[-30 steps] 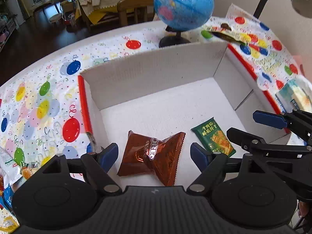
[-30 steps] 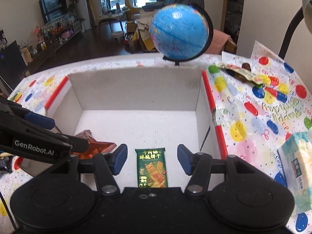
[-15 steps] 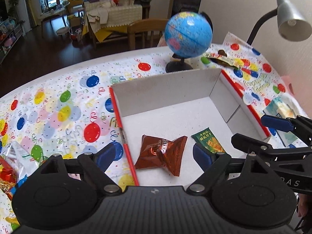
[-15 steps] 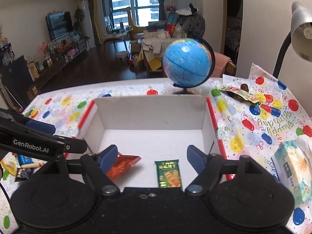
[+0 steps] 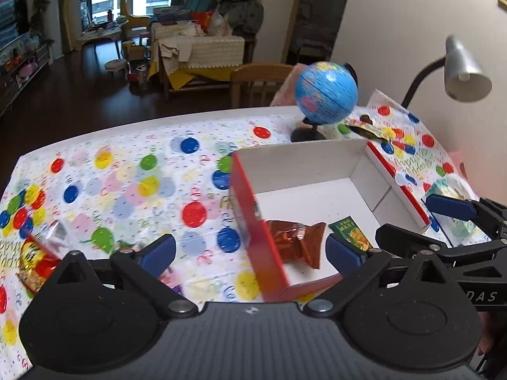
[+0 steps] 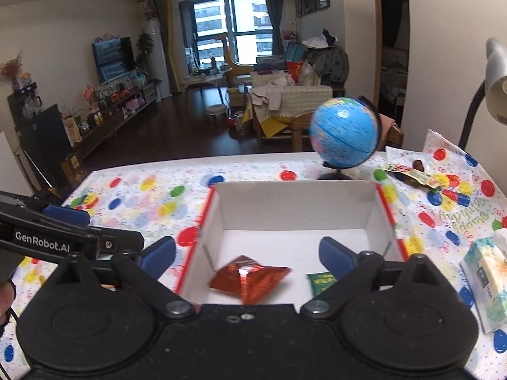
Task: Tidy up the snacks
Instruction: 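Move both tools back to the snack pile above the remaining packets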
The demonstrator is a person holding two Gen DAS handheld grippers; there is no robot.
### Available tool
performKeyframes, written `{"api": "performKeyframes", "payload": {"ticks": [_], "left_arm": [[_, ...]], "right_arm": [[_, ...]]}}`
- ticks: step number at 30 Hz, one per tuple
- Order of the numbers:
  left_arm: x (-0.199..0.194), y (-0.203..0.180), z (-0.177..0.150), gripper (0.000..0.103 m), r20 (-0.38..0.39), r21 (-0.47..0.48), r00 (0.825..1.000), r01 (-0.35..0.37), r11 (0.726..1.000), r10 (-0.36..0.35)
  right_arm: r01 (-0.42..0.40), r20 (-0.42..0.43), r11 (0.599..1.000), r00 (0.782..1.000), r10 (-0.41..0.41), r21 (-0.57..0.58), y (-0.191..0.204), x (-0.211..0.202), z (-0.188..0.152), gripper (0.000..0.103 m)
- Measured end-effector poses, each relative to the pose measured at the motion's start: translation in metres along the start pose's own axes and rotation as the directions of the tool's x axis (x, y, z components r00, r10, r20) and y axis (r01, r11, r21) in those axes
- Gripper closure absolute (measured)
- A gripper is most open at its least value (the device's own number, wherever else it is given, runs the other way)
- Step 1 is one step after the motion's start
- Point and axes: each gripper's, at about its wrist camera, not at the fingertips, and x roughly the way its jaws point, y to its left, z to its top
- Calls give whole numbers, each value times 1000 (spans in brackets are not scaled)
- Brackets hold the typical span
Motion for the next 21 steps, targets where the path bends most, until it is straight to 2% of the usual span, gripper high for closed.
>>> {"api": "performKeyframes", "payload": {"ticks": [5, 13, 21], "left_arm": [[-22, 34, -15, 0, 23, -42, 1000, 2, 999, -1], [-53, 97, -37, 0, 42, -97, 995, -91, 991, 95], [-69, 153, -60, 0, 25, -154, 988, -146, 977, 151]], "right_arm": [[-69, 17, 998, 997, 69, 4, 32, -3, -2, 0], [-116, -11, 993, 993, 116, -15, 87, 13, -10, 0], [-147, -53, 989, 988, 145, -33, 131, 29, -20, 0]]}}
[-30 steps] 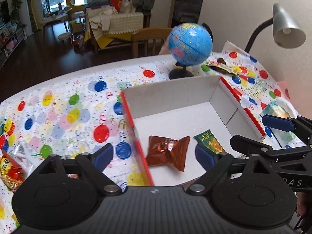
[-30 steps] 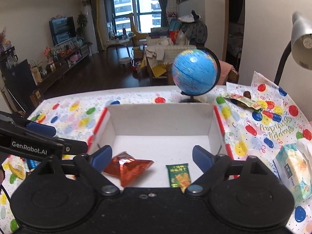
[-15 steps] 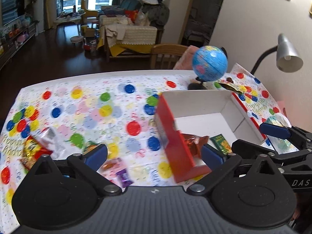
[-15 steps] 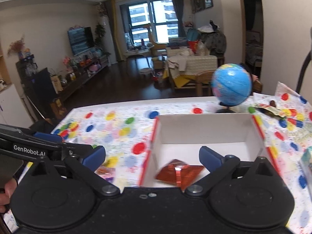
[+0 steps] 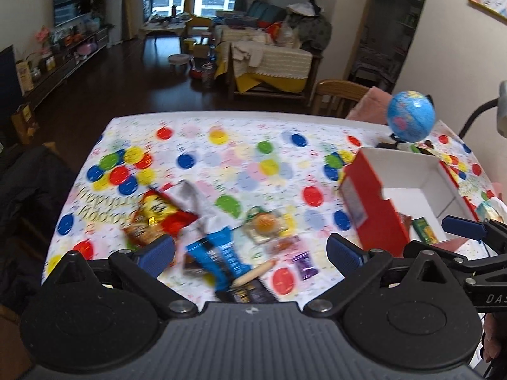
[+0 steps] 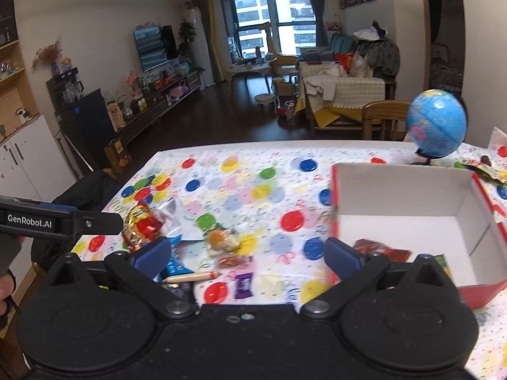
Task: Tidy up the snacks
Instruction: 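Move both tools back to the snack pile above the remaining packets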
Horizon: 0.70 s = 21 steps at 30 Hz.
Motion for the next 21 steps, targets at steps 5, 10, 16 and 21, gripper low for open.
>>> {"api": "performKeyframes", "payload": {"ticks": [5, 10, 16, 21], "left_arm": [[4, 30, -9, 0, -30, -27, 999, -18, 999, 17], [14, 55, -19, 0, -69, -60, 997, -39, 997, 35], [39, 79, -31, 0, -141, -89, 989, -64, 994, 51], [68, 93, -44, 0, -224, -110, 973, -75, 991, 48]], "right_arm": [[-11, -27, 1000, 1000, 10, -14, 24, 13, -5, 1], [-15, -55, 1000, 998, 14, -18, 42, 28, -10, 4], [-19, -121, 999, 993, 14, -40, 60, 52, -21, 7], [-28, -188, 997, 982, 14, -72, 72, 76, -34, 7]]}}
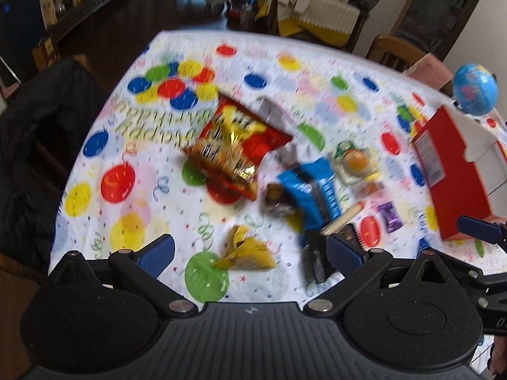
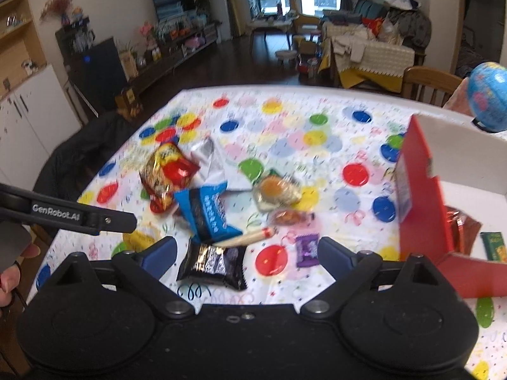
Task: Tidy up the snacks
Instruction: 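Move both tools back to the snack pile above the remaining packets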
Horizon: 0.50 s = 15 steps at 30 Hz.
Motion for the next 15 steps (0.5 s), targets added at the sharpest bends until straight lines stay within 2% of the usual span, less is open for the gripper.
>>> {"api": "performKeyframes", "payload": {"ticks": [9, 15], "left_arm": [[44, 8, -5, 0, -89, 0, 996, -16, 1000, 16], [61, 11, -5, 0, -123, -18, 992, -17, 1000, 14]], "right_arm": [[-21, -102, 997, 995, 14, -68, 19, 45, -9, 10], [-30, -149, 995, 989, 16, -93, 27, 72, -11, 15]]}}
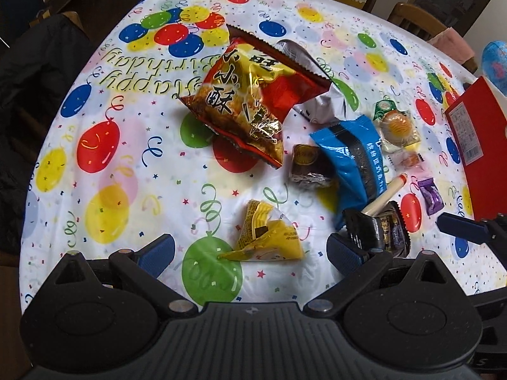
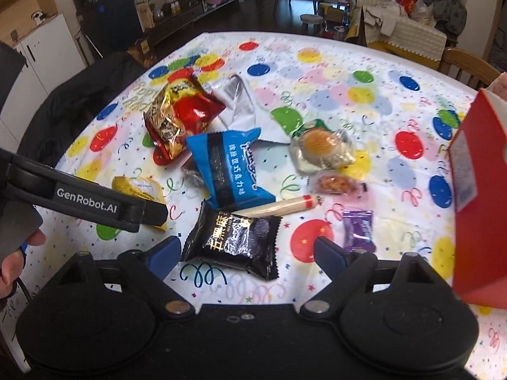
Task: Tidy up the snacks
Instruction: 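Move both tools back to the snack pile above the remaining packets, then grasp the yellow wrapped snack with the left tool while the right tool grasps the black chocolate packet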
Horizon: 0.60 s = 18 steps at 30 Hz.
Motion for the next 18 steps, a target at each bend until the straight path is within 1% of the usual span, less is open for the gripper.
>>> {"api": "performKeyframes", "payload": {"ticks": [7, 10, 12, 13, 15, 16, 18], "left_arm": [[10, 2, 2, 2, -3, -6, 1000, -9, 1000, 9], [9, -1, 2, 8, 10, 12, 1000, -11, 1000, 11], [8, -2, 3, 16, 17, 15, 1000, -12, 1000, 12], [8, -2, 4, 19, 20, 16, 1000, -12, 1000, 11], [6, -3, 4, 33, 25, 18, 1000, -15, 1000, 14], [5, -4, 4, 37, 26, 22, 1000, -15, 1000, 14], [3, -5, 4, 51, 23, 22, 1000, 0, 1000, 0]], "right_arm": [[-16, -24, 1000, 1000, 16, 10, 3, 23, 4, 22], [-22, -36, 1000, 999, 23, 7, 4, 28, 4, 25], [-28, -41, 1000, 999, 28, 3, 5, 29, 4, 28], [-31, -41, 1000, 999, 31, 3, 6, 29, 3, 32], [-35, -38, 999, 999, 35, 2, 7, 28, 4, 39], [-32, -36, 999, 999, 32, 2, 8, 27, 3, 40], [-26, -34, 1000, 999, 26, 2, 9, 25, 3, 43]]}}
